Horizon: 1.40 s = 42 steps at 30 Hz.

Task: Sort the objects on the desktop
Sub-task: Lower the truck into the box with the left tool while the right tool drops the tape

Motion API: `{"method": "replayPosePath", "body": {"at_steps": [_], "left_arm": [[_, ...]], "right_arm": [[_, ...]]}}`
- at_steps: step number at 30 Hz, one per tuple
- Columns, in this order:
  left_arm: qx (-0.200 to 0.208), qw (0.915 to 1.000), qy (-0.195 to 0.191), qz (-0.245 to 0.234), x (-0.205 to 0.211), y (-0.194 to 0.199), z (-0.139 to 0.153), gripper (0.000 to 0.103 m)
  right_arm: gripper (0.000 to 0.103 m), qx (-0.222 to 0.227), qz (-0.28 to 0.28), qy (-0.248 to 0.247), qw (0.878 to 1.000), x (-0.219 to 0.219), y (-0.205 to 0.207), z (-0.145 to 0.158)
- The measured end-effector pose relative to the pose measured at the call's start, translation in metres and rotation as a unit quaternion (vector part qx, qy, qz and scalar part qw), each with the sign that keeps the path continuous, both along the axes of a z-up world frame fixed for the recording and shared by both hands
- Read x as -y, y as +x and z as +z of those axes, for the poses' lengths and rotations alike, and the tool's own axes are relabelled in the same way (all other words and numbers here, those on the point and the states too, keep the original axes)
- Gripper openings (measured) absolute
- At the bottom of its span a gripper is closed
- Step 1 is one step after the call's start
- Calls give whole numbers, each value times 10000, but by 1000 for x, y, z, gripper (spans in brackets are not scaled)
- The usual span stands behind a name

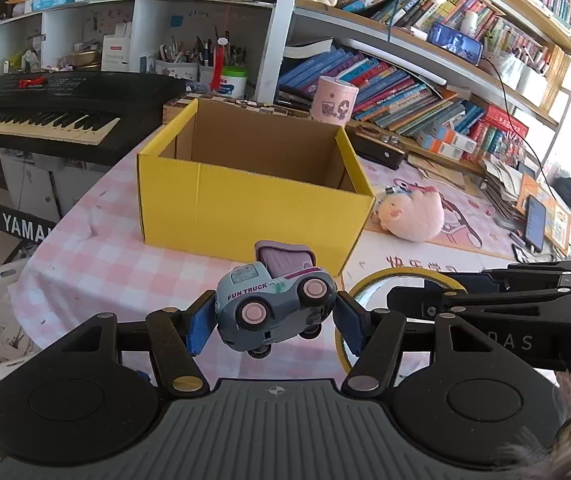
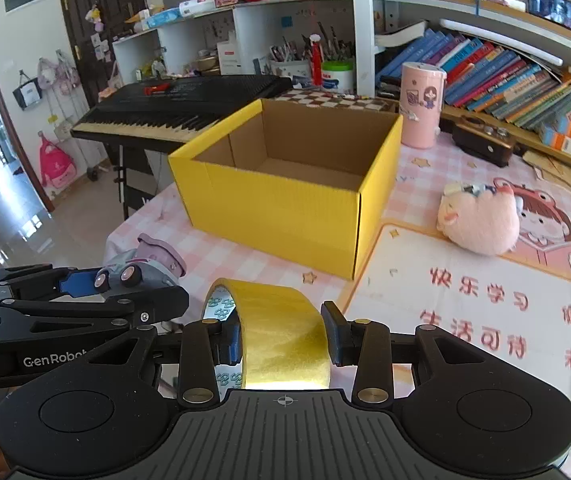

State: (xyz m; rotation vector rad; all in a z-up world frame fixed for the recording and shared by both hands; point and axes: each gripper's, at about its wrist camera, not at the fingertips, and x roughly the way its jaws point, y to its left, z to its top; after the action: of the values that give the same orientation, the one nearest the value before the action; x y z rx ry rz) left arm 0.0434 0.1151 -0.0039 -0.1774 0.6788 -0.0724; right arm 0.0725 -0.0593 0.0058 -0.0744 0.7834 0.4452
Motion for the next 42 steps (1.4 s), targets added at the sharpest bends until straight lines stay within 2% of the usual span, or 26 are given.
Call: {"method": "replayPosePath", "body": {"at_steps": [4, 11, 16, 20, 25, 28, 34, 42], "left_arm": [[140, 9999, 37, 37, 1, 20, 10, 60], [593, 9981, 62, 153, 1, 72, 40, 60], [738, 9965, 182, 340, 1, 116, 45, 60], [579, 9964, 308, 544, -4, 155, 35, 60], [226, 9954, 646, 664, -11, 196, 13, 60], [-19, 9946, 789, 678, -13, 211, -2, 60], [-415, 9921, 1029, 578, -8, 229, -24, 60], [-648, 9901, 1178, 402, -1, 242, -37, 60]], "right_arm": [[38, 101, 27, 49, 9999, 3, 19, 6], [38, 592, 71, 279, 9978, 9, 68, 36], [38, 929, 197, 259, 9951, 4, 112, 49], [38, 972, 312, 113, 9947, -6, 149, 41], [38, 637, 484, -158, 9967, -21, 202, 13], [38, 535, 762, -516, 9943, -34, 222, -5], [38, 255, 1171, -1216, 9853, -54, 251, -41], [39, 303, 1380, -1759, 9742, -60, 264, -55]]}}
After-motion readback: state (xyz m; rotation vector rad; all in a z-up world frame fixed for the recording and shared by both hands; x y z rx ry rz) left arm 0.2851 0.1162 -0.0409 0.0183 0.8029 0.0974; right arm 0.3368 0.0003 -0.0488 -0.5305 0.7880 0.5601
